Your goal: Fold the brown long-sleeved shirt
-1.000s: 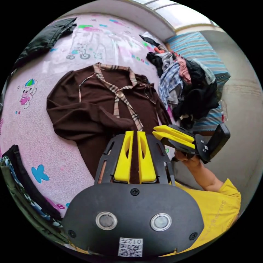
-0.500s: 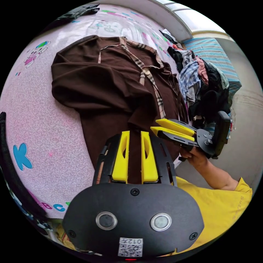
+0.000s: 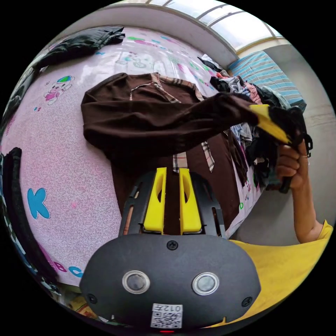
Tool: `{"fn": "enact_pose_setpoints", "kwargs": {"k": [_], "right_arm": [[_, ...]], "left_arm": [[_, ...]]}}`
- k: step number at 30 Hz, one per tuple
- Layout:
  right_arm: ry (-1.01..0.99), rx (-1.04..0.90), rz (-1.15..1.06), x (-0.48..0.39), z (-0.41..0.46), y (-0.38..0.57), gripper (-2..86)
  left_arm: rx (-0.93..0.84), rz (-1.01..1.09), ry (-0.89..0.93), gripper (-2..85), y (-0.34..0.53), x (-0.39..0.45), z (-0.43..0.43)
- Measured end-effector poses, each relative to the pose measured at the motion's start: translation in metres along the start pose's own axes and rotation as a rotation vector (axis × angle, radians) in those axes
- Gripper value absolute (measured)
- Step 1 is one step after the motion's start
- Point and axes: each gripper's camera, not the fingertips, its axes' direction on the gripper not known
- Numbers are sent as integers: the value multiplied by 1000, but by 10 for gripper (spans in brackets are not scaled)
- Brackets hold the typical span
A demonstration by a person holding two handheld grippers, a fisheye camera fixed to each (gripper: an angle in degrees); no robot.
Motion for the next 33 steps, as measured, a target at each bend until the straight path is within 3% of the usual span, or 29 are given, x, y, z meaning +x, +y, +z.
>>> {"fn": "enact_pose_setpoints", "kwargs": {"k": [5,11,18,24,33], "right_arm": [[2,-116,-164,-29,-11,-48,4],[-148,-95,-167,-42,-10,-99,3],[-75,-138,-246,-57,13,-140,3],[-53,-127,-208,-1,9,-157,4],[-40,-212,-2,183,21,-134,5]], "left_arm": [[79,-83,-8,39,5,-27,-22],[119,-114,-25,40,7,-37,-24],[114,-145,10,40,-1,-42,-2],[76,-143,-10,39,-16,-38,23],[25,-66,-80,36,-57,-5,60]]}}
